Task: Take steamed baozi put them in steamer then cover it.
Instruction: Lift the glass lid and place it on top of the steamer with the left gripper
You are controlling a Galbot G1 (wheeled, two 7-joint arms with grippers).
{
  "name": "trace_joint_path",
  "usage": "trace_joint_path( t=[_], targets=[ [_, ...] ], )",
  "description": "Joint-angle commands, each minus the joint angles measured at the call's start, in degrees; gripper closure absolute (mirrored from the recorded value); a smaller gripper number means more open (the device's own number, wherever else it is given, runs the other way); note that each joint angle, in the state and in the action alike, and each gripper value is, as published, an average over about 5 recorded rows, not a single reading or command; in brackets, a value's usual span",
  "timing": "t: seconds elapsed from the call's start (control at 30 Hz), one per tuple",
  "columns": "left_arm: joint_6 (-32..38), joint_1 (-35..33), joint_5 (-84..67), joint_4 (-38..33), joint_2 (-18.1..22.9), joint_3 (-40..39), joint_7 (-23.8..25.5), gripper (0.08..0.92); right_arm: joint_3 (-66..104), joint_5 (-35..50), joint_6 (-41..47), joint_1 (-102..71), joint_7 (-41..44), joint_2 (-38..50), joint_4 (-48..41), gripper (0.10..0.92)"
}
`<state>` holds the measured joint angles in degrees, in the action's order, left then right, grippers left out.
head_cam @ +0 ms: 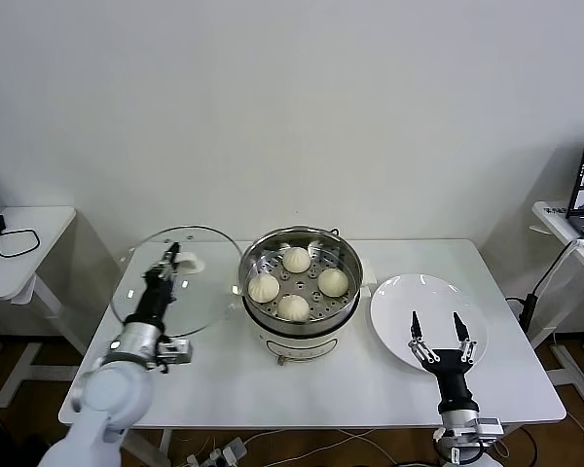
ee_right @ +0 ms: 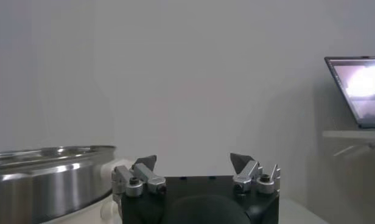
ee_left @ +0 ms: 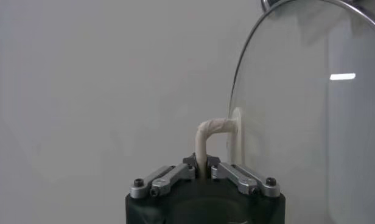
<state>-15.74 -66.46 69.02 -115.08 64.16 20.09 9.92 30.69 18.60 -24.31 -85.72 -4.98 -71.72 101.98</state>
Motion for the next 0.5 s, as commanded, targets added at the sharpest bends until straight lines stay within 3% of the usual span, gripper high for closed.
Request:
trace_joint_path(
  t=[0.03, 0.5],
  targets=[
    [-14.64, 10.72, 3.66, -3.57, 0.15, -21.84, 10.22, 0.81, 0.01, -0.56, -0.08, -0.5, -0.01, -0.17, -0.16, 0.203],
    [-15.93, 21.28, 1.72, 5.79, 7.75, -32.54, 7.58, 0.81, 0.33, -2.23, -0.04, -1.31, -0.18, -1.07, -0.07, 0.203]
  ],
)
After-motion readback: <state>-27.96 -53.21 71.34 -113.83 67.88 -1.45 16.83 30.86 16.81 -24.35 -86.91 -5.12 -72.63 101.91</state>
